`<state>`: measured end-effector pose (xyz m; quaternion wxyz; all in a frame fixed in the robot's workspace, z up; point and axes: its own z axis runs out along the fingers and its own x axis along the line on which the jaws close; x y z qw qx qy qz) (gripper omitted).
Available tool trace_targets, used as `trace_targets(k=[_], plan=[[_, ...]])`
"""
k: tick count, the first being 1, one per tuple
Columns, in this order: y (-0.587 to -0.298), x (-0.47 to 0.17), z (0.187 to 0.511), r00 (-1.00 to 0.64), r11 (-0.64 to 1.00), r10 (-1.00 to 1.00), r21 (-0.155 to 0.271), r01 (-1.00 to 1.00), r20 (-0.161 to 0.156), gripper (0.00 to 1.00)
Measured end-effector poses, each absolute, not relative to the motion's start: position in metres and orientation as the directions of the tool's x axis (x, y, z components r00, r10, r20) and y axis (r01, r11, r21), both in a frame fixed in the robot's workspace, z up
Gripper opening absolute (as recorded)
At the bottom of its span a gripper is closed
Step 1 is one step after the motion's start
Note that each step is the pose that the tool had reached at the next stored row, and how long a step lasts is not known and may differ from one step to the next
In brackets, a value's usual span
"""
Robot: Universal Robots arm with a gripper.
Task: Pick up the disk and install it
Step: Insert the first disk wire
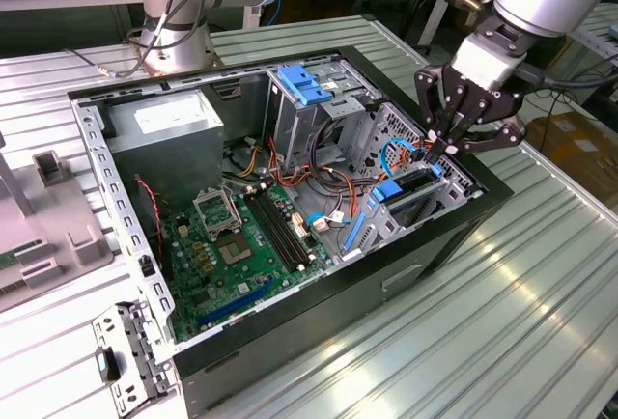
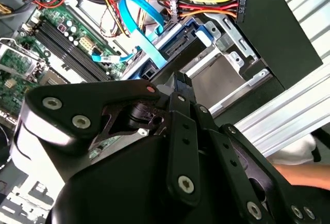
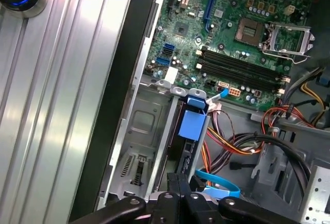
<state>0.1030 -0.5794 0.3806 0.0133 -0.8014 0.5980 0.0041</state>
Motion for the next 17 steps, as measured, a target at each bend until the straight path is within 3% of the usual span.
trace_targets(k=[17], plan=[[-0.5794,0.1031,0.3806,0.425,-0.425,-0.905,-0.016,-0.905,-0.022,0.11]])
